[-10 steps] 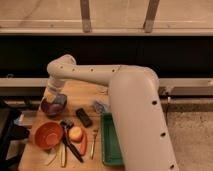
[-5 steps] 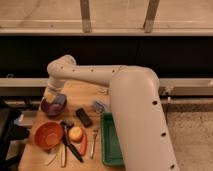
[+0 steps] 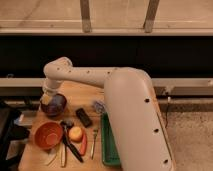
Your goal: Wipe purple bowl with sponge
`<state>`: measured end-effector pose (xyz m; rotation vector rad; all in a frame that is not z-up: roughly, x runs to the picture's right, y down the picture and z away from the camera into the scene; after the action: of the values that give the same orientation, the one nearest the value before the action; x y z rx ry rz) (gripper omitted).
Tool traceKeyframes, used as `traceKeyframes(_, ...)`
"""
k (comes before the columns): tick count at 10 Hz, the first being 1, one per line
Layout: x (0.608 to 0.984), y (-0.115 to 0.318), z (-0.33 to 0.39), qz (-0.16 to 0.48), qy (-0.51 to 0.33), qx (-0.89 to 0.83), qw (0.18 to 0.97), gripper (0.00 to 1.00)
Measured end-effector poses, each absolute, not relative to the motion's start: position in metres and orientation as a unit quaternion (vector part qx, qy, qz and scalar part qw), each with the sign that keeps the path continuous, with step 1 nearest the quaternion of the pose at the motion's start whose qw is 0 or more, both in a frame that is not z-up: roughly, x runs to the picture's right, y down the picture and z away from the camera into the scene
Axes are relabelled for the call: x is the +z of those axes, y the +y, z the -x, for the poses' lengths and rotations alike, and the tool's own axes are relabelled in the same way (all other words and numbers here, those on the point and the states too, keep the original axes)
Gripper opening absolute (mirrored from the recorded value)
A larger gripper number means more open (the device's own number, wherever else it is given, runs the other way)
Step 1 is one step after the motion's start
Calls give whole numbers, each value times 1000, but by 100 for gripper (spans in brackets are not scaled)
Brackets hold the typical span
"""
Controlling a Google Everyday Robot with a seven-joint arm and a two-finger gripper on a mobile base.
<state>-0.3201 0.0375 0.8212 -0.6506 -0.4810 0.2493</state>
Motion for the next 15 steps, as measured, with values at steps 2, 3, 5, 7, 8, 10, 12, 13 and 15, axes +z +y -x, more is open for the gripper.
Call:
traceKeyframes(2,827,46,328,328,-238,112,907,0)
traceKeyframes(3,829,51,330,336,-238,109,905,0)
traceKeyframes(5,833,58,331,344,-235,106,903,0)
traceKeyframes(7,837,64,326,349,-221,109,904,0)
traceKeyframes(8,839,65,325,350,-213,111,905,0)
traceKeyframes(10,844,60,322,347,-203,114,909,0)
traceKeyframes(12,851,52,324,343,-196,113,912,0)
traceKeyframes(13,854,48,329,342,-196,110,912,0)
traceKeyframes(15,862,40,337,340,-200,101,913,0)
